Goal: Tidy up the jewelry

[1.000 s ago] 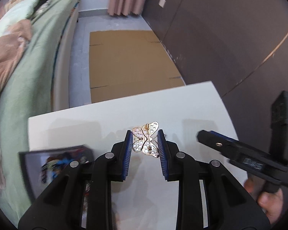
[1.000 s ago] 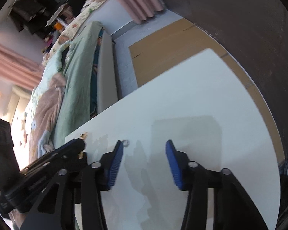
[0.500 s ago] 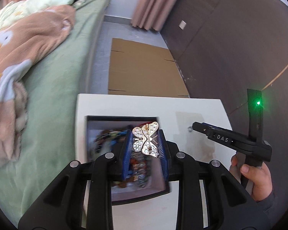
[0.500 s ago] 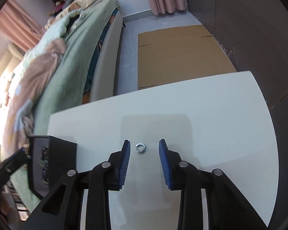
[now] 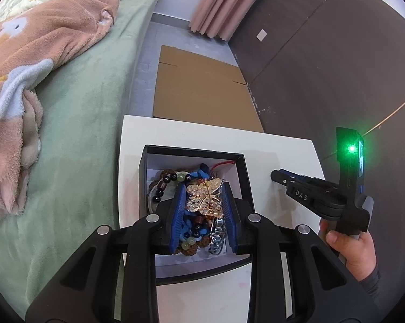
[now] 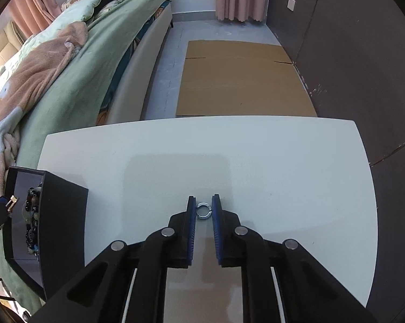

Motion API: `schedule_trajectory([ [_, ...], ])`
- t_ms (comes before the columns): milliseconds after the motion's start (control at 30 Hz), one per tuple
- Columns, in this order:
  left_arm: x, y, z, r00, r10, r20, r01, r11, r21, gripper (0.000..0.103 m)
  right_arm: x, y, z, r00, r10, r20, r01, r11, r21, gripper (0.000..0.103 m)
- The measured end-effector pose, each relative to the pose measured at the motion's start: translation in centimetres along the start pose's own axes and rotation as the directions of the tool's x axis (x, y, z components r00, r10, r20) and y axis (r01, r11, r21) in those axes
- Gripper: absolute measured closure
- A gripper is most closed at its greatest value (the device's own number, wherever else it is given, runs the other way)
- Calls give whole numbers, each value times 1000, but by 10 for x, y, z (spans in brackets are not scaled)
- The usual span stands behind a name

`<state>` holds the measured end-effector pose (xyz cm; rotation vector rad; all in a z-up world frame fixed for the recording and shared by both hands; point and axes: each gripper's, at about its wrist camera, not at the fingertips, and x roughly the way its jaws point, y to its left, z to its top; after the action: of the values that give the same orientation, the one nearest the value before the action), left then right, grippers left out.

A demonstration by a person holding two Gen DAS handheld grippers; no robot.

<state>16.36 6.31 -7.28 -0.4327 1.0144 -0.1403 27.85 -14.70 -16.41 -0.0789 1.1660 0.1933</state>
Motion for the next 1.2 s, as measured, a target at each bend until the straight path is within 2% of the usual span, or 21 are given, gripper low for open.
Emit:
schedule_trajectory([
  [33, -2, 0, 0, 1000, 1, 5, -1, 1000, 1, 71, -2, -3, -1, 1000, 11, -1, -11, 1000, 13, 91],
  [100, -10, 2, 0, 1000, 1, 31, -1, 1000, -1, 51, -6, -6, -2, 999, 34, 6, -35, 999, 33, 91],
  [233, -27, 9, 5, 997, 11, 79, -10, 1000, -15, 48, -27, -4, -6, 995, 85, 47, -88, 995, 51, 91],
  [500, -45, 28, 8, 990, 62, 123, -60, 998, -24, 28, -75, 28, -9, 966, 219, 138, -221, 975, -2, 91],
  [767, -56, 35, 8, 988, 61, 145, -57, 998, -25, 12, -107, 63, -19, 934, 320, 159, -311, 947, -75, 91],
  [900, -66, 40, 7, 985, 50, 165, -45, 998, -33, 8, -115, 79, -25, 918, 366, 151, -353, 930, -103, 91],
  [967, -70, 42, 6, 983, 57, 177, -49, 998, -50, 7, -115, 84, -29, 907, 400, 131, -388, 916, -104, 87],
  [1000, -71, 45, 5, 982, 61, 180, -51, 997, -61, 7, -115, 84, -31, 892, 437, 117, -429, 899, -92, 82],
  [1033, -72, 46, 4, 982, 63, 180, -52, 996, -67, 7, -116, 84, -32, 882, 459, 111, -452, 888, -83, 60],
  [1100, -72, 47, 1, 982, 68, 178, -55, 996, -77, 7, -126, 79, -37, 889, 427, 168, -419, 904, -82, 36],
  [1200, -75, 45, -3, 981, 70, 179, -56, 995, -82, 7, -134, 68, -41, 892, 412, 186, -408, 911, -61, 37],
])
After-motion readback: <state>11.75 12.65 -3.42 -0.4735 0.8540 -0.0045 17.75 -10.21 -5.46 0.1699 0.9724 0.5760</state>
